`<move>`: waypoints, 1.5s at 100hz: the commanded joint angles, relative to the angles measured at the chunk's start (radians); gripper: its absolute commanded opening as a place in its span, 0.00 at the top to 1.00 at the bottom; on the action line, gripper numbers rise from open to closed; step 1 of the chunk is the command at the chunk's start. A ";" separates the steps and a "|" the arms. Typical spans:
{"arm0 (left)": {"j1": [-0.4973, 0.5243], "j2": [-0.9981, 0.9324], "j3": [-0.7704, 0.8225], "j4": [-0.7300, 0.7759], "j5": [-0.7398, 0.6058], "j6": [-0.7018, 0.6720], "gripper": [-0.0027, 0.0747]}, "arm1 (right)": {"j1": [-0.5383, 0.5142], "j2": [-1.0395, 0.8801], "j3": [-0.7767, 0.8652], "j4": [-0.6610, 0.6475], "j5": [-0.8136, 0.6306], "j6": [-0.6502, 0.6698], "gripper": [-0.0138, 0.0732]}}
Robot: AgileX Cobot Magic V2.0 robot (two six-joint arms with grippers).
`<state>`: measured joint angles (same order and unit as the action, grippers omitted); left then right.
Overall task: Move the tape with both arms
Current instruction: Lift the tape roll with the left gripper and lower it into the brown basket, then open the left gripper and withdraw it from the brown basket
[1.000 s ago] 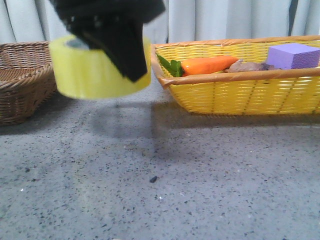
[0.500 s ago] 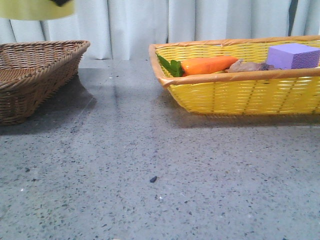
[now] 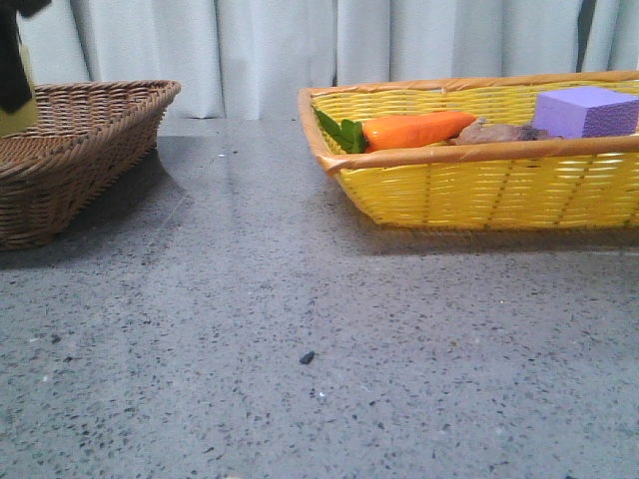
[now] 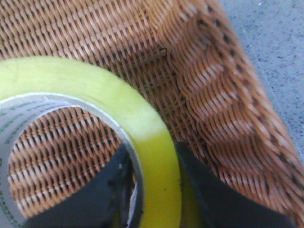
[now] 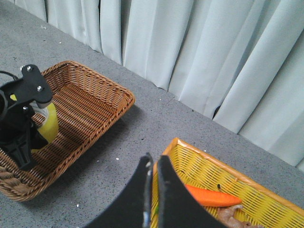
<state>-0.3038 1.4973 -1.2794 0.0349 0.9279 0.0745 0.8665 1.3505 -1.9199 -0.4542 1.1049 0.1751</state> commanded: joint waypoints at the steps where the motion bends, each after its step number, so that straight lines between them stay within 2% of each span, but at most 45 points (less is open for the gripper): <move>1: 0.007 -0.043 0.011 -0.011 -0.138 0.003 0.94 | 0.001 -0.029 -0.027 -0.037 -0.064 0.001 0.92; 16: 0.007 -0.043 0.049 -0.079 -0.212 0.018 0.91 | 0.001 -0.029 -0.027 -0.037 -0.064 0.001 0.92; 21: 0.007 -0.043 0.053 -0.105 -0.224 0.031 0.86 | 0.001 -0.029 -0.027 -0.037 -0.064 0.001 0.92; 36: 0.007 -0.043 0.053 -0.107 -0.226 0.031 0.58 | 0.001 -0.029 -0.027 -0.037 -0.055 0.001 0.92; 40: 0.007 -0.043 0.053 -0.099 -0.225 0.031 0.54 | 0.001 -0.029 -0.027 -0.037 -0.051 0.001 0.92; 50: 0.007 -0.043 0.049 -0.091 -0.213 0.031 0.54 | 0.001 -0.029 -0.027 -0.037 -0.046 0.001 0.92; 60: 0.007 -0.053 0.032 -0.084 -0.193 0.031 0.55 | 0.001 -0.029 -0.027 -0.053 -0.032 0.001 0.92; 70: 0.007 -0.107 0.026 -0.084 -0.212 0.029 0.63 | 0.001 -0.037 -0.013 -0.078 -0.032 0.001 0.92; 91: 0.007 -0.329 0.026 -0.102 -0.251 0.029 0.99 | 0.001 -0.159 0.176 -0.078 -0.175 0.018 0.92; 111: 0.007 -0.534 0.058 -0.103 -0.258 0.029 0.99 | 0.001 -0.366 0.482 -0.078 -0.398 0.078 0.92; 122: 0.007 -0.635 0.117 -0.103 -0.279 0.029 0.99 | 0.001 -0.477 0.663 -0.078 -0.474 0.117 0.92; 132: 0.007 -0.740 0.212 -0.121 -0.329 0.029 0.99 | 0.001 -0.569 0.819 -0.080 -0.546 0.134 0.92; 150: 0.007 -0.908 0.409 -0.134 -0.430 0.029 0.99 | 0.001 -0.735 1.074 -0.133 -0.688 0.245 0.92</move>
<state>-0.2982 0.6581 -0.9279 -0.0786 0.6204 0.1045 0.8665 0.6883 -0.9118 -0.5232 0.5575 0.3703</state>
